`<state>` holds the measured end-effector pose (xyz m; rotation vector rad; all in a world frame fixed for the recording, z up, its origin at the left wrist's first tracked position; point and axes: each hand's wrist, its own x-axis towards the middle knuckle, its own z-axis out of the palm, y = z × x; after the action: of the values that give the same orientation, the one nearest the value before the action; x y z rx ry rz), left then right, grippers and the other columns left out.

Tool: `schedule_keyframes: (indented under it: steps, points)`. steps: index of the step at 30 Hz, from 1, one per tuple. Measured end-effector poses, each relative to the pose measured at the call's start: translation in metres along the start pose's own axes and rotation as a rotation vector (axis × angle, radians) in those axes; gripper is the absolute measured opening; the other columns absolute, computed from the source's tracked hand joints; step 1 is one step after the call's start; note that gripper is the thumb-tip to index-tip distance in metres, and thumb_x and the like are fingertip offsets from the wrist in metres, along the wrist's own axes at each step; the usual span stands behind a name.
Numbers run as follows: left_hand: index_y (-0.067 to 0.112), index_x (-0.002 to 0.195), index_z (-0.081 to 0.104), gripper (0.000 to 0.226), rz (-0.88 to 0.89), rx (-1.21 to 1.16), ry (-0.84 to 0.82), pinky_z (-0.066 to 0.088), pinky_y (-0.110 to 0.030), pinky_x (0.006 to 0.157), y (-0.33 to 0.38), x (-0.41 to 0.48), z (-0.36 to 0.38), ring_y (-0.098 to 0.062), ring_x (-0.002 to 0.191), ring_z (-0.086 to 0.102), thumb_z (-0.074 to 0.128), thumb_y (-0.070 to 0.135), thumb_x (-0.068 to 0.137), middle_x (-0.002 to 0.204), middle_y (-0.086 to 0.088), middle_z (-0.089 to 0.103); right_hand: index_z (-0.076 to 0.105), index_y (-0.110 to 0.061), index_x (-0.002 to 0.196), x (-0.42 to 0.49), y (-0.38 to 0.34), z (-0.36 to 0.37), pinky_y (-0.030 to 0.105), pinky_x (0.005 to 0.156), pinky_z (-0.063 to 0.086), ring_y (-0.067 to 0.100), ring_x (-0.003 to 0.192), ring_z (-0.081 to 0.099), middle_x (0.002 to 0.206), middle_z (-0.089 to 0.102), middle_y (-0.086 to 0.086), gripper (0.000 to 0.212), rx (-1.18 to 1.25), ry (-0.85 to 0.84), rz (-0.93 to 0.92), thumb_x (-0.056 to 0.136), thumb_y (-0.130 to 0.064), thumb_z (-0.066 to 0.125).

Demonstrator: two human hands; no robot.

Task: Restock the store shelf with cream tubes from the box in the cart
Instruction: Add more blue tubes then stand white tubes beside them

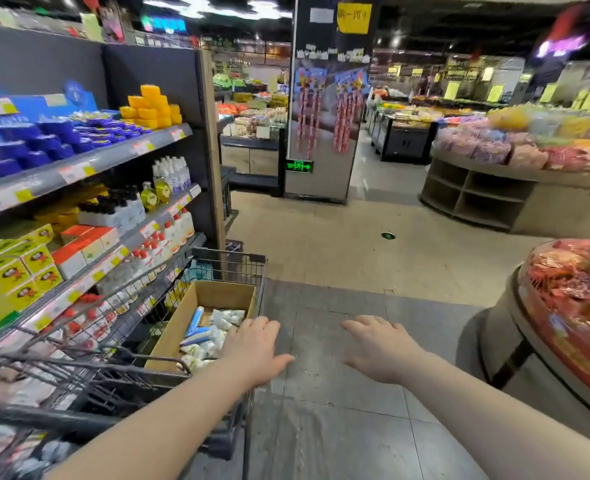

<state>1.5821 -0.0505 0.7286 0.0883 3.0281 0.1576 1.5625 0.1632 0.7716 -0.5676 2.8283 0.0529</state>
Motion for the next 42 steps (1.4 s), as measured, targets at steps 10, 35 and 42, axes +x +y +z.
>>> schedule_keyframes:
  steps: [10, 35, 42]
  points:
    - [0.021, 0.135, 0.037, 0.062, -0.181, -0.066, -0.083, 0.031, -0.042, 0.107, -0.018, 0.116, 0.032, -0.024, 0.130, 0.036, 0.047, 0.059, 0.086, 0.137, -0.001, 0.040, 0.022, -0.027, 0.148, 0.155, 0.048, 0.007, 0.041, 0.114, 0.022, 0.021, 0.143, 0.021, 0.153, 0.024, 0.000, 0.063, -0.011, -0.116, -0.145, 0.093, -0.046, 0.047]
    - [0.021, 0.132, 0.043, 0.058, -0.975, -0.305, -0.155, 0.042, -0.034, 0.094, -0.117, 0.243, 0.084, -0.020, 0.120, 0.047, 0.044, 0.059, 0.088, 0.133, 0.002, 0.047, 0.031, -0.027, 0.145, 0.496, 0.005, -0.021, 0.038, 0.111, 0.030, 0.021, 0.138, 0.032, 0.149, 0.034, 0.000, 0.060, -0.236, -0.273, -0.801, 0.089, -0.036, 0.051]
    - [0.017, 0.122, 0.047, 0.052, -1.032, -0.375, -0.216, 0.041, -0.036, 0.090, -0.197, 0.281, 0.092, -0.025, 0.118, 0.048, 0.047, 0.055, 0.088, 0.126, -0.005, 0.051, 0.042, -0.020, 0.134, 0.583, -0.065, -0.020, 0.041, 0.105, 0.039, 0.026, 0.130, 0.043, 0.138, 0.045, 0.004, 0.051, -0.265, -0.366, -0.789, 0.087, -0.035, 0.053]
